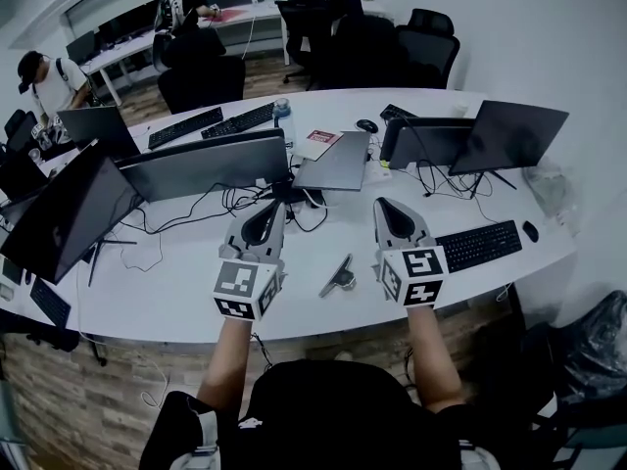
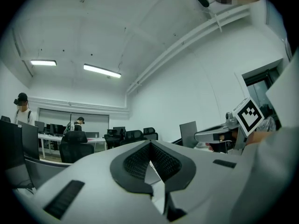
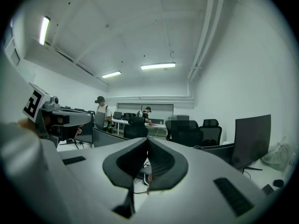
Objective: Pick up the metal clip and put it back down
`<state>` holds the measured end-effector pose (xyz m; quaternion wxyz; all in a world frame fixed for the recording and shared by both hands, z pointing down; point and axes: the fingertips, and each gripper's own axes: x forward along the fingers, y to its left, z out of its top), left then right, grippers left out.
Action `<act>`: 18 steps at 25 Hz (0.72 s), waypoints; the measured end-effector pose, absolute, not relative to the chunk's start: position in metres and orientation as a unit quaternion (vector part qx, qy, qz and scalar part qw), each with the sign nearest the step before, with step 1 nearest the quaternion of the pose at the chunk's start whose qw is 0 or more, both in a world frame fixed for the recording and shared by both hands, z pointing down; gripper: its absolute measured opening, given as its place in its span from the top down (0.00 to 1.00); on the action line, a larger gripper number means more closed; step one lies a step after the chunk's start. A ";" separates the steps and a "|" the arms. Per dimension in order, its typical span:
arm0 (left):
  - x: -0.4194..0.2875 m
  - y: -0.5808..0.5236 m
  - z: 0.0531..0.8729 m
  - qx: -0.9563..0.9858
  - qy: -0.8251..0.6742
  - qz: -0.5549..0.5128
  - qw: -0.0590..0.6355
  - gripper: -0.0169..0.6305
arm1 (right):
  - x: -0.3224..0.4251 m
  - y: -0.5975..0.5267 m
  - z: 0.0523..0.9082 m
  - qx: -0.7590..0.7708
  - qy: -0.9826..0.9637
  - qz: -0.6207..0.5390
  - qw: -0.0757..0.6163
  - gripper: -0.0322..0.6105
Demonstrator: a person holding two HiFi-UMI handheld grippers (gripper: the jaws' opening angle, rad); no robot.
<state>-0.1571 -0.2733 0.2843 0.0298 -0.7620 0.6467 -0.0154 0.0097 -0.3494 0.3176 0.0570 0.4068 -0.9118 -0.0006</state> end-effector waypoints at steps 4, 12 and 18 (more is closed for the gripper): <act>-0.153 -0.273 0.278 -0.768 0.640 -0.012 0.036 0.96 | 0.008 -0.348 0.313 0.407 -0.912 0.000 0.048 0.91; -0.150 -0.272 0.271 -0.773 0.633 -0.011 0.040 0.96 | 0.004 -0.348 0.307 0.409 -0.912 -0.006 0.040 0.91; -0.148 -0.277 0.272 -0.776 0.629 -0.015 0.044 0.96 | 0.002 -0.350 0.310 0.409 -0.911 -0.006 0.044 0.91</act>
